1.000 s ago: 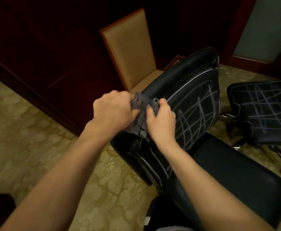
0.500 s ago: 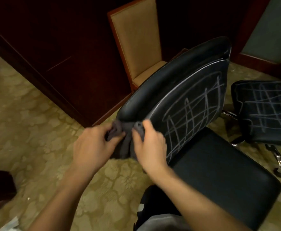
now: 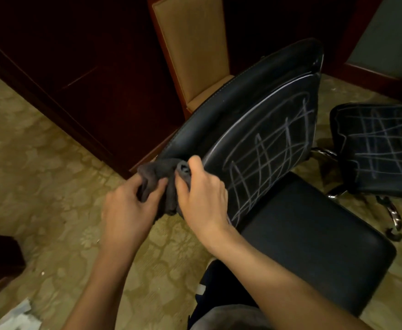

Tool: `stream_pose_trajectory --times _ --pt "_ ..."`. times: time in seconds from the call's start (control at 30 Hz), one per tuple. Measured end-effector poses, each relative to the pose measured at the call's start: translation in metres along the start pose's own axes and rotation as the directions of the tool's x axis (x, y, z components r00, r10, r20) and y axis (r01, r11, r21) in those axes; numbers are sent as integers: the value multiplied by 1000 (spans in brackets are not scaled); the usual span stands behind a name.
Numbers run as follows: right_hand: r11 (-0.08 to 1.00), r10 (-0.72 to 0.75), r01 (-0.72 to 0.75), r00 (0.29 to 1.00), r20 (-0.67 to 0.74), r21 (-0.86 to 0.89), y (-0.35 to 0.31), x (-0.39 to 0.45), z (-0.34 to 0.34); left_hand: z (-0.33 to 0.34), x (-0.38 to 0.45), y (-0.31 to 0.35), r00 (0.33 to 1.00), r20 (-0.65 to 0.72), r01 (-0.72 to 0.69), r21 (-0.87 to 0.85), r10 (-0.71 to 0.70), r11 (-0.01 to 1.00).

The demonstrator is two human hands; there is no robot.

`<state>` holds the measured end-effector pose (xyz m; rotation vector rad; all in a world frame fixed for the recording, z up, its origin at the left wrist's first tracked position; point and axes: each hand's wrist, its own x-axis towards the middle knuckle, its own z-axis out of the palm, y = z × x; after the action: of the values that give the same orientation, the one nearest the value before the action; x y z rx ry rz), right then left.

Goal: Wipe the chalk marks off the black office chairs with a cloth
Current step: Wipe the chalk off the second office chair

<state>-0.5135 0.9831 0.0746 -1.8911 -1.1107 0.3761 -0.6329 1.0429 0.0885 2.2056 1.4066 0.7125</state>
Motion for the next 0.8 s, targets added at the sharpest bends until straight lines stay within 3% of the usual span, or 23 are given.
stream_pose_trajectory --times 0.13,0.23,0.33,0.53,0.63,0.8 --pt "997 -68 69 996 -50 22 -7 18 -14 -5 18 13 999 -29 -41 -34 40 999" --pt "999 13 -10 998 -65 47 -13 62 -36 0 60 36 996 -21 -83 -27 82 996" --pt "998 51 -53 998 -44 -41 -10 88 -46 10 96 42 992 87 -97 55 92 994" --pt "973 -45 24 995 -87 -229 -4 120 -54 24 135 57 977 176 -139 87 122 986" --pt "936 1 -41 994 -113 -351 7 155 -81 48 160 89 969 198 -172 111 147 979" --pt "899 97 -152 984 -152 -412 27 182 -107 80 190 129 954 197 -258 160 226 953"
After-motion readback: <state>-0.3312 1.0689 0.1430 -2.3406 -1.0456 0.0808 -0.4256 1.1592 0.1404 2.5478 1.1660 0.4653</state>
